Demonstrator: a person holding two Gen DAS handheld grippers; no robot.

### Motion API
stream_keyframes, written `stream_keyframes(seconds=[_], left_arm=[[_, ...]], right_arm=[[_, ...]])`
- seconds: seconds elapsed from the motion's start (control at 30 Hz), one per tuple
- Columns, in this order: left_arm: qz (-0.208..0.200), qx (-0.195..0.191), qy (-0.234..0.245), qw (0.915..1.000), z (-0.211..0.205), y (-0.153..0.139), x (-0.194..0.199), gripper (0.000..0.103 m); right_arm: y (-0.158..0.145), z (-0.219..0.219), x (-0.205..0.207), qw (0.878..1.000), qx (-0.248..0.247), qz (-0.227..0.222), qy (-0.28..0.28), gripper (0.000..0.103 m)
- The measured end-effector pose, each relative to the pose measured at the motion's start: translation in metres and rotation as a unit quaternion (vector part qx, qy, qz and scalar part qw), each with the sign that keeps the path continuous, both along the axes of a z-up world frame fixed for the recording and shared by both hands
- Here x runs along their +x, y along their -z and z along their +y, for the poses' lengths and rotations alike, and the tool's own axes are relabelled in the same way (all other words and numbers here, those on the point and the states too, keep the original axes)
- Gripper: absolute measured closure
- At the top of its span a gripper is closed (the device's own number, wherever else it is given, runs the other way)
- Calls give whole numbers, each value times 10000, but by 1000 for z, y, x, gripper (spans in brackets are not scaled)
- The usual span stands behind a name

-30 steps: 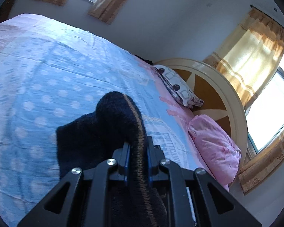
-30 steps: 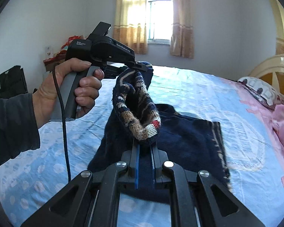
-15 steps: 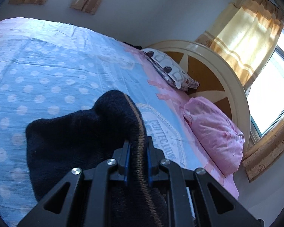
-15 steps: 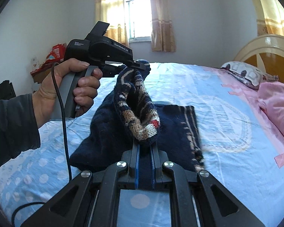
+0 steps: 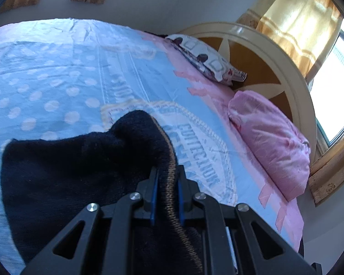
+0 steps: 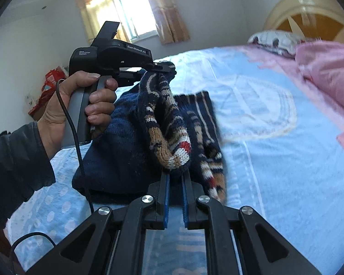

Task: Fold small clothes
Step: 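Lay the folded sweater down and open both tools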

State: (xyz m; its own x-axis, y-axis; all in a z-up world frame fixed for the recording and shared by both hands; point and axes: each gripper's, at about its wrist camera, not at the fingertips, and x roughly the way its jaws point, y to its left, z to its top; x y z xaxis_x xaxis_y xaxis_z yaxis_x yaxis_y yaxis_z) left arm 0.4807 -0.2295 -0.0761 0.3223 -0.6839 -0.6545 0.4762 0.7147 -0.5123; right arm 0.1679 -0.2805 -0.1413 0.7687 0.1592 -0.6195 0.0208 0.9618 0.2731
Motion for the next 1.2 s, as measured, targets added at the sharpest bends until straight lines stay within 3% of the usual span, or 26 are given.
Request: stream_keyframes(seconds=[0.07, 0.23, 0.37, 0.43, 0.5, 0.57, 0.63, 0.67, 0.7, 0.87, 1.03, 1.2], left_arm=[[19, 92, 46, 9999, -9, 6, 0, 93], [79, 294, 110, 9995, -28, 17, 2, 93], [95, 457, 228, 9987, -40, 20, -3, 80], [54, 467, 406, 9981, -43, 10, -12, 66], [-192, 545, 420, 9974, -38, -4, -24, 34], [-652, 578, 381, 9955, -23, -19, -43, 26], [-1005, 813, 372, 9909, -2, -25, -61, 23], [-1194, 956, 322, 9877, 12, -26, -73, 22], [-1337, 1176, 246, 9837, 25, -24, -81, 20], [-1672, 1694, -66, 9712, 80, -5, -118, 14], [-1397, 1532, -193, 9781, 109, 27, -139, 12], [-1121, 1329, -326, 9842, 115, 46, -139, 12]], right_arm=[[4, -6, 1, 9999, 140, 90, 36, 95], [17, -22, 3, 9981, 496, 328, 169, 95], [25, -31, 4, 9957, 739, 501, 230, 95], [27, -32, 5, 9950, 804, 554, 204, 95], [31, -35, 6, 9935, 955, 593, 180, 94], [34, -41, 4, 9914, 1146, 590, 236, 91], [33, -45, -2, 9902, 1265, 510, 293, 79], [30, -47, -6, 9902, 1279, 432, 364, 56], [27, -50, -11, 9897, 1338, 310, 406, 39], [-7, -59, -20, 9942, 889, -206, 563, 38], [-30, -57, 56, 9950, 976, 192, -119, 38], [-17, -57, 154, 9886, 1294, 740, -198, 44]])
